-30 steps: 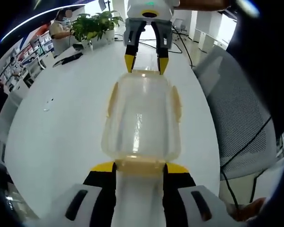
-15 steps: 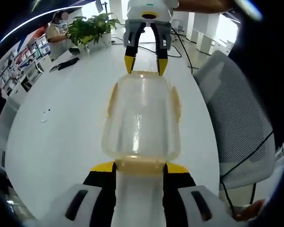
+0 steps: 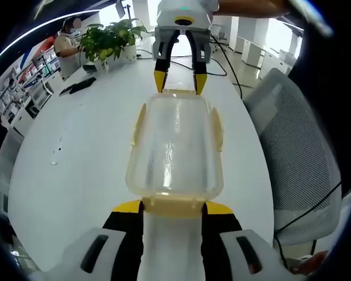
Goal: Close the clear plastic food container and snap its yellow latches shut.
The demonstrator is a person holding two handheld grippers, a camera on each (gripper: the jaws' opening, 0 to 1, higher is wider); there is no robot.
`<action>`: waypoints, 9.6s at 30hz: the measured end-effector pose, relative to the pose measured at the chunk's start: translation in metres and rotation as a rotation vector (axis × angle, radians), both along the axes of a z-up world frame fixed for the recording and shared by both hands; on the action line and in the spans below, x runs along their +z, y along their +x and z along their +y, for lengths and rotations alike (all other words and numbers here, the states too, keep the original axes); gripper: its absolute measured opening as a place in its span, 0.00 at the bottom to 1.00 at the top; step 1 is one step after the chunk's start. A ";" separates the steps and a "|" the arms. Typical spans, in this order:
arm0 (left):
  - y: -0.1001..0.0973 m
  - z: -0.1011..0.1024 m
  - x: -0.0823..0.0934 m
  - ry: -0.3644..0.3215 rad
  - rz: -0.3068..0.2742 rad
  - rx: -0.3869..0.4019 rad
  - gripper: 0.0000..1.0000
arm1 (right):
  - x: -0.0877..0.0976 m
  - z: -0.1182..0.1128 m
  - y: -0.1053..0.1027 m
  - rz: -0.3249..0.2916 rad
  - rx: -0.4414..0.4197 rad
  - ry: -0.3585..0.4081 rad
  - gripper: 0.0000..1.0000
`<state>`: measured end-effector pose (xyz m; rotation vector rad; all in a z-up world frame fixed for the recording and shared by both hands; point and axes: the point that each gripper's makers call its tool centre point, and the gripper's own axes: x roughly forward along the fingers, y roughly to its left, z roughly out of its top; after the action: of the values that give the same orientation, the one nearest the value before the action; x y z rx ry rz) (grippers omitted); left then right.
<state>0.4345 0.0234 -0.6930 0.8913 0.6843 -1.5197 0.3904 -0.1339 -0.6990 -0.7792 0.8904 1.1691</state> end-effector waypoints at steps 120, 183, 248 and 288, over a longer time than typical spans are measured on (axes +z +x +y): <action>-0.009 -0.087 -0.047 0.044 0.060 0.001 0.30 | -0.032 -0.107 0.002 0.021 -0.022 -0.034 0.37; 0.004 -0.095 -0.014 -0.246 0.203 0.815 0.30 | -0.009 -0.102 0.012 0.014 -0.887 0.320 0.32; -0.004 -0.106 -0.032 -0.247 0.452 0.977 0.30 | -0.016 -0.077 0.004 0.151 -1.082 0.400 0.30; -0.003 -0.039 -0.029 -0.244 0.461 1.074 0.30 | -0.020 -0.014 0.009 0.181 -1.039 0.395 0.29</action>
<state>0.4318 -0.0154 -0.7217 -0.0875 1.0496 -0.7727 0.3993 -0.1476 -0.7191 0.1530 0.9784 0.4436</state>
